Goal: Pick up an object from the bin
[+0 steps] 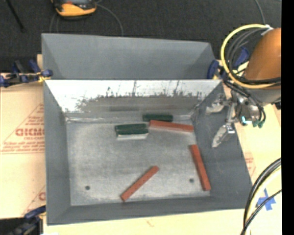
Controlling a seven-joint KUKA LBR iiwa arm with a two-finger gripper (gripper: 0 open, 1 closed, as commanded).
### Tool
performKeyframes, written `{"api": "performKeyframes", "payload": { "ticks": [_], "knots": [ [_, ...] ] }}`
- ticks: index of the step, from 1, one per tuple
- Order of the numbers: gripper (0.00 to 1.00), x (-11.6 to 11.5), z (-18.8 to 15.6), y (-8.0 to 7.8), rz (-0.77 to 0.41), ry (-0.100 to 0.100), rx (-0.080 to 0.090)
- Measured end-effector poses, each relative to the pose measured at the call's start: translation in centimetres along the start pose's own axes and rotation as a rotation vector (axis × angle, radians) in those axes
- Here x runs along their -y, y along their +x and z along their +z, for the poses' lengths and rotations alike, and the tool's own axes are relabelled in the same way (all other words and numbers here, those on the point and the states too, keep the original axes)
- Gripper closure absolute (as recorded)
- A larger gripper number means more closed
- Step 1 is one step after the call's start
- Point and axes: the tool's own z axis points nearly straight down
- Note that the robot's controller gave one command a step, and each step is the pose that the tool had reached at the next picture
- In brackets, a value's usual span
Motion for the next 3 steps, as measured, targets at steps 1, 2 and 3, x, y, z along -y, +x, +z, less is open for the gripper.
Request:
{"api": "performKeyframes", "payload": {
  "ticks": [1, 2, 3],
  "knots": [
    [0.00, -0.1, -0.5, -0.2, -0.003, 0.002, 0.008],
    [0.00, -0.9, 3.0, -0.7, 0.085, 0.000, 0.013],
    [0.00, -1.9, 7.5, -2.3, 0.162, -0.003, 0.008]
  ]
}}
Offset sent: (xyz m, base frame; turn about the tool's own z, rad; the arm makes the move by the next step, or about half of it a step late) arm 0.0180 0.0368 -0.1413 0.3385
